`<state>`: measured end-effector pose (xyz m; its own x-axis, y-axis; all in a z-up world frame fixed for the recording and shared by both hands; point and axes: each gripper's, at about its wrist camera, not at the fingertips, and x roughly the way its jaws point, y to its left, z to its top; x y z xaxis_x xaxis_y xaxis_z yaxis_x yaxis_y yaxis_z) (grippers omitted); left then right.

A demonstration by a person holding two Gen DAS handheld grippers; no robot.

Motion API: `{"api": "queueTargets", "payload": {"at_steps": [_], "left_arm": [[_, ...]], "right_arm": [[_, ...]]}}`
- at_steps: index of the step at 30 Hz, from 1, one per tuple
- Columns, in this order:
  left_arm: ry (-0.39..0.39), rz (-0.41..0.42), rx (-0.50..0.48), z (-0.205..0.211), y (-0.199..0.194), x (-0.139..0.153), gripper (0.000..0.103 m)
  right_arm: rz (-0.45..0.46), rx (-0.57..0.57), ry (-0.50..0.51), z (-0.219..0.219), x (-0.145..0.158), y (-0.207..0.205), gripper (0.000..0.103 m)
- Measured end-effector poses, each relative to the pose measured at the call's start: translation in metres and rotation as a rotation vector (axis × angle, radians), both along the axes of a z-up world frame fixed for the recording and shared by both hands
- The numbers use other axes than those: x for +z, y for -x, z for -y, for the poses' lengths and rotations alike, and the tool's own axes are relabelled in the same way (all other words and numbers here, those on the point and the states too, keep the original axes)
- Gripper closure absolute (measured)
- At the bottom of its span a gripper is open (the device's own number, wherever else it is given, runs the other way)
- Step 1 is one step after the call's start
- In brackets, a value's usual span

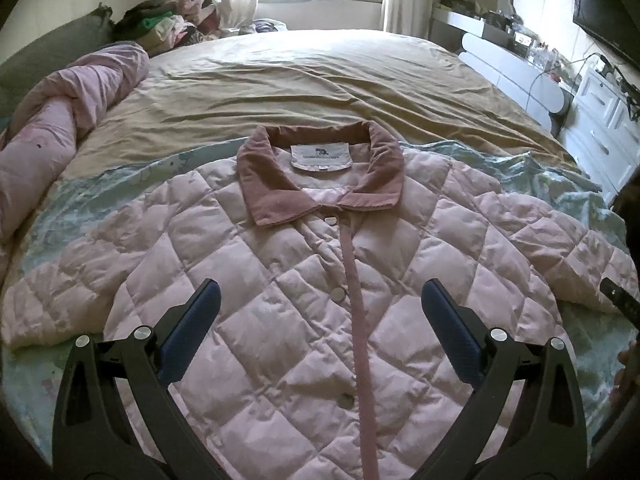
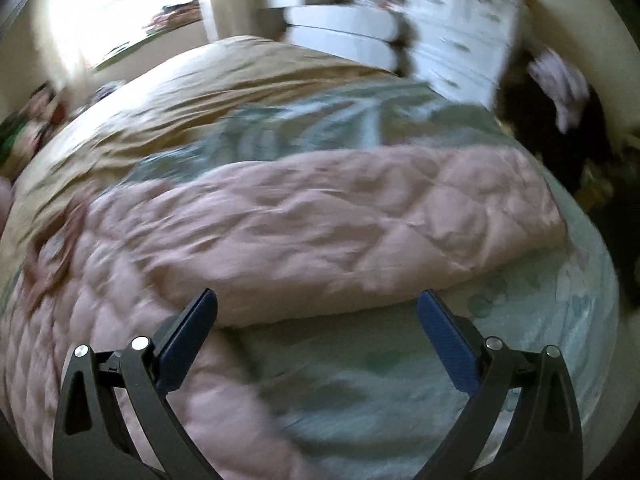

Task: Fold large clothes
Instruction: 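Grasp the jacket sleeve cuff with the right gripper, then lift the sleeve with the right gripper and fold it across the jacket front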

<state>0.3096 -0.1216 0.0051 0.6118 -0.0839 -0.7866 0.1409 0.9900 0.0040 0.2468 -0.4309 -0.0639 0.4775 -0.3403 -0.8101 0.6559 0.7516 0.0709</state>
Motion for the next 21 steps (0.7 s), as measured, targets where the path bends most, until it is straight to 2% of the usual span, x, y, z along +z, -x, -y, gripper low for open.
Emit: {"api": "queueTargets", "payload": {"at_steps": [7,9,17,18,19,20,21], "left_arm": [[-0.026,-0.019,0.030,-0.011,-0.008,-0.008,0.009],[-0.033,-0.023,0.040,-0.015,-0.011,-0.009,0.009],[-0.045,-0.022,0.064,-0.027,-0.019,-0.006,0.009],[-0.050,-0.026,0.068,-0.028,-0.019,-0.007,0.009],[-0.055,-0.032,0.069,-0.028,-0.019,-0.007,0.009],[-0.063,-0.038,0.074,-0.028,-0.018,-0.007,0.009],[-0.062,-0.040,0.076,-0.029,-0.018,-0.007,0.009]], "right_arm": [[-0.006,-0.270,-0.071,0.083,-0.031,0.028,0.004],[0.008,-0.341,-0.133,0.107,-0.041,0.036,0.004],[0.063,-0.495,-0.250,0.166,-0.057,0.048,0.004],[0.093,-0.521,-0.285,0.174,-0.060,0.051,0.005],[0.122,-0.537,-0.328,0.181,-0.065,0.053,0.009],[0.134,-0.549,-0.342,0.186,-0.068,0.054,0.030],[0.142,-0.568,-0.344,0.191,-0.069,0.056,0.038]]}}
